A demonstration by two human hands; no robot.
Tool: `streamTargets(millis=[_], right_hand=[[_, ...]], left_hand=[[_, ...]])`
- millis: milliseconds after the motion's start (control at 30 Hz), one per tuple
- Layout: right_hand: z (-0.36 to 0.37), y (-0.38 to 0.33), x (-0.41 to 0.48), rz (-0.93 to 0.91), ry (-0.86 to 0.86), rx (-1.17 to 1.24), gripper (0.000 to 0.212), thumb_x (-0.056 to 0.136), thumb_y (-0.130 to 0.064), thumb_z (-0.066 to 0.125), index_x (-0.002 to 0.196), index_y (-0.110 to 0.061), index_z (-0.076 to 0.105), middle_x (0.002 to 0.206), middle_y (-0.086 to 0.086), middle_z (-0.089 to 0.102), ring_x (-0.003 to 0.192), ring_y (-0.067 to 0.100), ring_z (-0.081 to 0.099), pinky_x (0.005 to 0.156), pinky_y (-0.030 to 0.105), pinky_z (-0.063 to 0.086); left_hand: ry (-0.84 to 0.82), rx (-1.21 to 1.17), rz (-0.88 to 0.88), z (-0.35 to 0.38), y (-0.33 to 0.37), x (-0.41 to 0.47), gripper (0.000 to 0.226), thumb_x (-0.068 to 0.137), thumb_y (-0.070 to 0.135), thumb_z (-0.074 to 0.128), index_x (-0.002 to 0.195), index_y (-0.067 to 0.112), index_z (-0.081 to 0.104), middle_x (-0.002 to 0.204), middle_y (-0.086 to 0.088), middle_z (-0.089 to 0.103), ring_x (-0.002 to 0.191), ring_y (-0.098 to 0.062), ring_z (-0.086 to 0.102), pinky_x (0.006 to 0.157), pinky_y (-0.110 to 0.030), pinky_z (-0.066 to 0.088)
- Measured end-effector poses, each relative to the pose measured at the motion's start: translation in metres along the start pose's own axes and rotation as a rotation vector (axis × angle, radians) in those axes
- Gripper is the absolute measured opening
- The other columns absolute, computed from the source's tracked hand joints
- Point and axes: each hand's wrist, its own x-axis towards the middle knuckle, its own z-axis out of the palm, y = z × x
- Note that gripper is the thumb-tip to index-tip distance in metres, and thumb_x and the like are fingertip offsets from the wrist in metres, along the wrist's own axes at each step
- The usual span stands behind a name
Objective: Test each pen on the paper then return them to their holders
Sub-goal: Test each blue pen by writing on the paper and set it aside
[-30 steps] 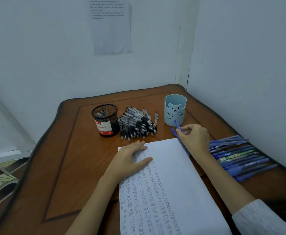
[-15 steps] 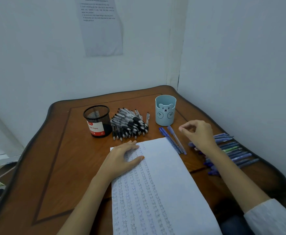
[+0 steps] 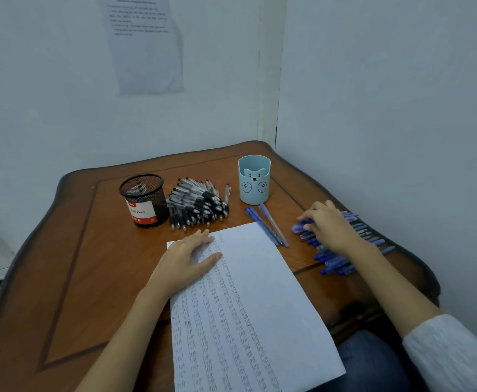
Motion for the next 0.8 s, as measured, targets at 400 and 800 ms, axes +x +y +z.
streamTargets(millis=[400, 800], right_hand=[[-0.009, -0.033, 0.001, -0.336, 0.389, 0.063, 0.017, 0.093, -0.007, 0.06, 0.108, -0.007, 0.067, 0.097, 0.014, 0.061, 0.087, 0.026, 0.056, 0.069, 0.029, 0.044], [-0.019, -0.104, 0.009, -0.133, 0.218, 0.976, 0.023, 0.097, -0.029, 0.051, 0.088, -0.041, 0.068, 0.095, -0.025, 0.063, 0.085, 0.004, 0.053, 0.063, 0.032, 0.049]], left_hand=[[0.005, 0.007, 0.007, 0.0, -0.002, 0.0, 0.055, 0.085, 0.052, 0.059, 0.134, 0.028, 0.053, 0.146, 0.014, 0.041, 0.129, 0.008, 0.028, 0.109, -0.026, 0.027], [-0.019, 0.013, -0.012, -0.002, 0.0, 0.001, 0.056, 0.086, 0.053, 0.059, 0.136, 0.029, 0.051, 0.148, 0.014, 0.039, 0.137, 0.0, 0.03, 0.113, -0.03, 0.028]])
